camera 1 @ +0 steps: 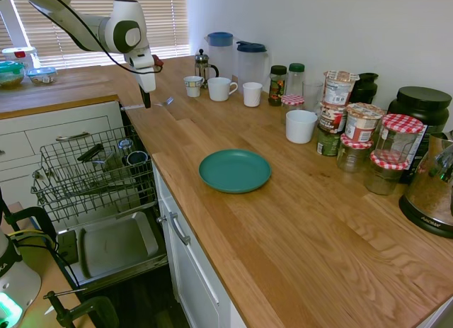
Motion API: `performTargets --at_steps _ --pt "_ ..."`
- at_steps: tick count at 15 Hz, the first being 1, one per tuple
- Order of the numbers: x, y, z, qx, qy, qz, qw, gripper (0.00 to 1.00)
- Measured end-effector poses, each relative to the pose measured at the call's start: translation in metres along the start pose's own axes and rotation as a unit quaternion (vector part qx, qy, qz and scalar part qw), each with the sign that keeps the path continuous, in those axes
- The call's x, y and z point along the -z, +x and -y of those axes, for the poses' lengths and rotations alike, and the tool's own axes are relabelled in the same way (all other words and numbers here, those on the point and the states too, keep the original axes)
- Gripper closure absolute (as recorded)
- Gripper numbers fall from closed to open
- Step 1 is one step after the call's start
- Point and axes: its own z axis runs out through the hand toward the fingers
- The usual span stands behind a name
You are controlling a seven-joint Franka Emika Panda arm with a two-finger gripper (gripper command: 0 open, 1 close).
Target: Put the fork in the dishwasher
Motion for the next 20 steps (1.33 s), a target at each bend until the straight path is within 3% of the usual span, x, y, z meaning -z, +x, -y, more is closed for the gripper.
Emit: performTargets --at_steps 6,14,20 --pt "-0.012 -0.054 -0.013 0.013 -0.006 -0.006 0.9999 1.0" --pt "-0.044 -0.138 -0.085 0.014 -0.003 -0.02 0.9997 1.0" --pt "-0.068 -0.176 -0.129 -0.003 -0.022 -0.024 0.9995 1.0"
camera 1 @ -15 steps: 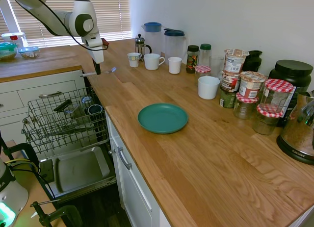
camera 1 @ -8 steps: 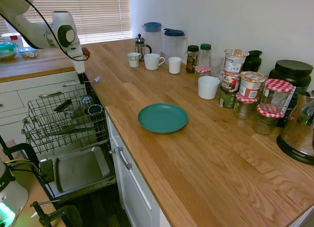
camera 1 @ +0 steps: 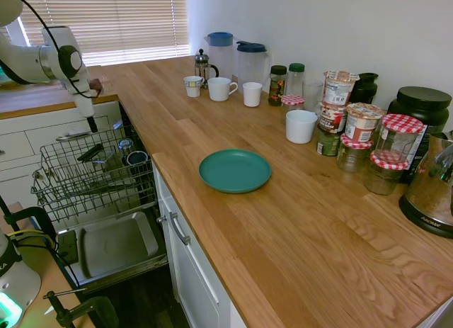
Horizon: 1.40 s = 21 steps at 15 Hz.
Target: Put the fork in the dishwasher
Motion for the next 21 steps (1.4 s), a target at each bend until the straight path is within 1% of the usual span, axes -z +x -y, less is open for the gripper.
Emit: performTargets --at_steps 3,6,7,10,13,15,21 --pt "-0.021 -0.005 -0.027 -0.007 -0.016 -0.005 0.9998 1.0" --pt "-0.04 -0.012 -0.047 -0.002 -0.031 -0.017 0.9994 1.0" --pt "-0.047 -0.014 -0.05 0.0 -0.035 -0.017 0.9992 1.0" --pt "-0.076 -0.015 -0.054 0.006 -0.043 -0.008 0.999 1.0" --pt "-0.079 -0.005 -0.046 0.003 -0.041 -0.014 0.9991 1.0" --pt "-0.089 -0.002 -0.043 0.008 -0.043 -0.018 0.9989 1.0" --pt "-0.128 -0.028 -0.055 0.012 -0.05 -0.016 0.9985 1.0"
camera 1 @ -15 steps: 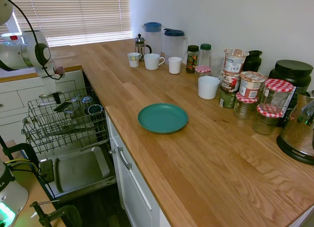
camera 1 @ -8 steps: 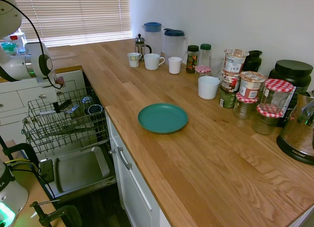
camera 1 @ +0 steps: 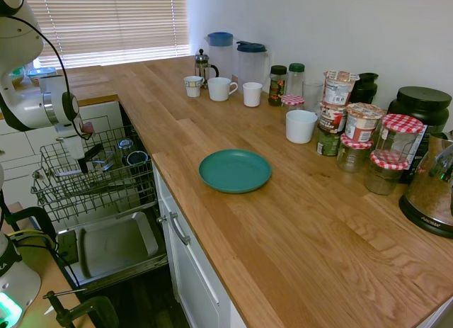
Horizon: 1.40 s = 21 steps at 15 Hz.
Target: Put the fork in the dishwasher
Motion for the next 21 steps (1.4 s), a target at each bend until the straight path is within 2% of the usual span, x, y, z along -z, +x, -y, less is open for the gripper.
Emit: performTargets --at_steps 7,8,21 --pt "-0.061 0.0 0.017 -0.012 0.017 -0.003 0.9998 1.0" --pt "-0.064 -0.001 0.019 -0.014 0.017 -0.004 0.9997 0.0" --pt "-0.067 -0.002 0.027 -0.022 0.024 -0.009 0.9994 0.0"
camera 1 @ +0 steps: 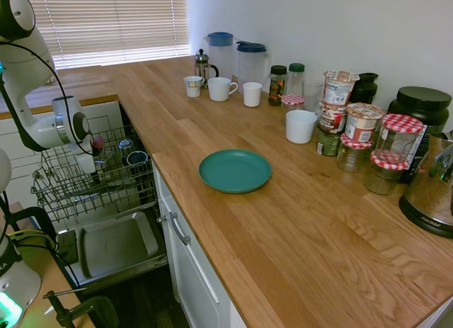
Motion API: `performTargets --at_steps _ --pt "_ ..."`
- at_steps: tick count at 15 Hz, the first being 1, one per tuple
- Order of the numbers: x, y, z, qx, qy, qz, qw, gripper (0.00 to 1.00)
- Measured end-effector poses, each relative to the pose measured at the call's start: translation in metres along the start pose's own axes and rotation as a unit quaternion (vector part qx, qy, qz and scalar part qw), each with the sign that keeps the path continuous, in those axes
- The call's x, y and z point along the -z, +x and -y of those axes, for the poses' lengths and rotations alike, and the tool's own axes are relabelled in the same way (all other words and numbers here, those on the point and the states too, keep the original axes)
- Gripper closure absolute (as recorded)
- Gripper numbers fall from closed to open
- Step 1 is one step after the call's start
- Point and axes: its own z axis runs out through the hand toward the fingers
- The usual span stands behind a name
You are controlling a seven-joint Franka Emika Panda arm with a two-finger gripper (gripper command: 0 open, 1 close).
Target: Put the fork in the dishwasher
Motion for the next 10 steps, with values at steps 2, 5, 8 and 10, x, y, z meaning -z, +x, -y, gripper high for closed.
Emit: performTargets --at_steps 2,5,8,10 --pt "0.002 -0.001 0.0 0.001 0.002 0.0 1.0 0.0" --pt "0.024 -0.006 0.001 0.004 0.008 -0.001 1.0 0.0" --pt "0.067 -0.018 -0.009 0.006 0.011 -0.007 0.9999 0.0" --pt "0.097 -0.018 -0.014 0.001 0.015 -0.012 0.9998 0.0"
